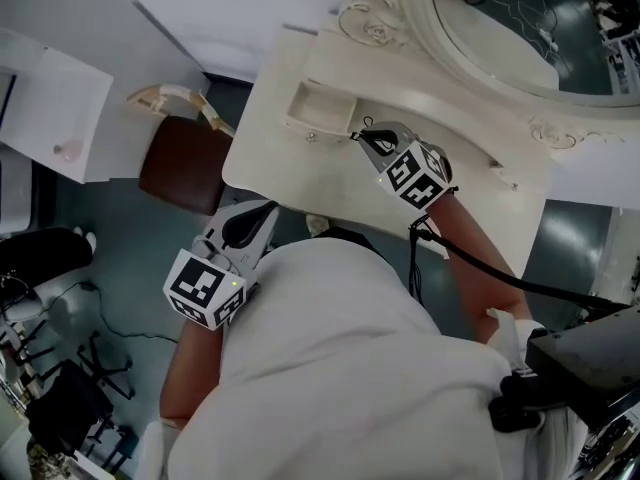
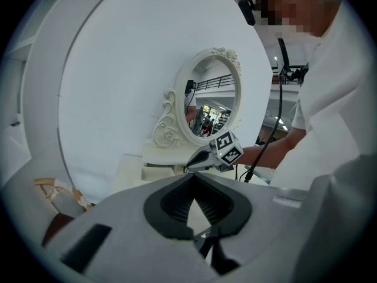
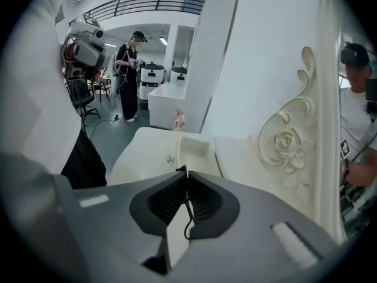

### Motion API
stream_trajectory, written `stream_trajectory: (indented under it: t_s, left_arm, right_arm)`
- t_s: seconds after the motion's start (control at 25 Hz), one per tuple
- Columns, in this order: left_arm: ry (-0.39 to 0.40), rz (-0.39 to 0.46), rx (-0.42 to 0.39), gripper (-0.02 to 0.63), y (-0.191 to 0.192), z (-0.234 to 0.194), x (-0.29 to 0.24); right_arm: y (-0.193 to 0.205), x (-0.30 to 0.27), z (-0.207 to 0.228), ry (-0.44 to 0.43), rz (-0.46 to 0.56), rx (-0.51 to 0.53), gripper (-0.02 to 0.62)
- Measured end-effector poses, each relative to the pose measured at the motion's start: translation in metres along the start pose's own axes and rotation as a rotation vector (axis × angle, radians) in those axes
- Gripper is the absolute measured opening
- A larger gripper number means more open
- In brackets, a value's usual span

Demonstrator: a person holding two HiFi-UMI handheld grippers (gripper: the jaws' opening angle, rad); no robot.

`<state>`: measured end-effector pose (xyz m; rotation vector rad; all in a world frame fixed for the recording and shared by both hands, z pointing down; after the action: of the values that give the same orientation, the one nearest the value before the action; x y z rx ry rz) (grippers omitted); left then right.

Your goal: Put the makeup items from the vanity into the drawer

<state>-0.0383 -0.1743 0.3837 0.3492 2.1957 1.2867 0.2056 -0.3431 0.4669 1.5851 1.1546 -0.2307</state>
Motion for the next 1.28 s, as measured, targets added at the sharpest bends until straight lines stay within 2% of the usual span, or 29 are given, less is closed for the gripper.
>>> stream_trajectory:
  t_s: [0.6, 0.88, 1.28]
  left_arm:
    - [-0.155, 0.044, 0.073, -0.002, 0.011, -0.007, 0.036]
    - [-0.203, 0.053, 0.109, -0.002, 0.018, -0.010, 0.045]
    - [-0.229, 0.054, 0.145, -0.002, 0.021, -0.017, 0.052]
  right_arm:
    - [-0.051, -0.095, 0.009, -0.136, 0.004, 0.108, 0.014]
    - [-0.054, -0.134, 0.004, -0.193, -0.033, 0.118, 0.014]
    - [-0.049, -0.168, -0.002, -0.250, -0.102, 0.107, 0.014]
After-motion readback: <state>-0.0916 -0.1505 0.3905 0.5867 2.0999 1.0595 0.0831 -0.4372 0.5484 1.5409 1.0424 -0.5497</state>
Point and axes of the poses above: the fingertips, and each gripper's own axes: x backward along the fingers, z to its right, y out of its underside, the point moved 10 cm from there along x, backward along the fingers, and after that the axes turned 12 degrees about y, right-handed, at the moved point
